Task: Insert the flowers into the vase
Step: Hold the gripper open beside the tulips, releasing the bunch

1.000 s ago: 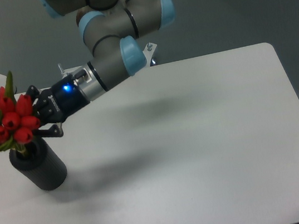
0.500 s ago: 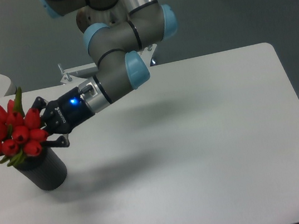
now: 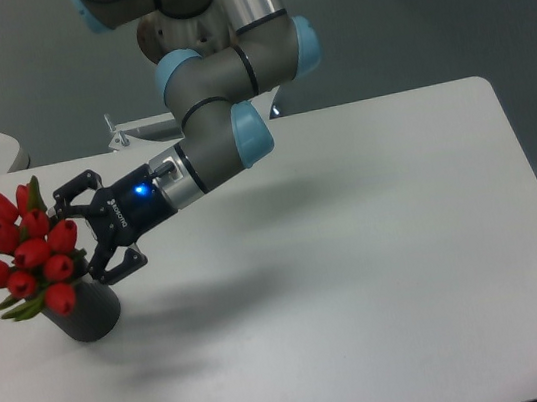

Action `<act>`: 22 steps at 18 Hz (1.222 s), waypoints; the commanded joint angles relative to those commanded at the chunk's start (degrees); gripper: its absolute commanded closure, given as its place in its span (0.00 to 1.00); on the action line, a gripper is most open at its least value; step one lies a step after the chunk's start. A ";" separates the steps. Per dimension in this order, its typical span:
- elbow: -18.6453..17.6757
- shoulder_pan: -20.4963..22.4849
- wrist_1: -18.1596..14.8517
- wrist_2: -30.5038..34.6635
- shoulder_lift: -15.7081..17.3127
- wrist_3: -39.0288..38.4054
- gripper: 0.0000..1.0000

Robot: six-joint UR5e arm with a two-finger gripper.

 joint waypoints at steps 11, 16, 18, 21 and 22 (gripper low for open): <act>-2.55 0.09 0.26 3.60 0.35 7.47 0.00; -2.90 0.17 0.26 4.39 0.44 7.56 0.00; -2.90 1.57 0.26 5.27 0.70 7.65 0.00; -2.20 4.38 0.26 10.17 3.06 7.65 0.00; -1.76 5.70 0.26 12.89 4.29 7.65 0.00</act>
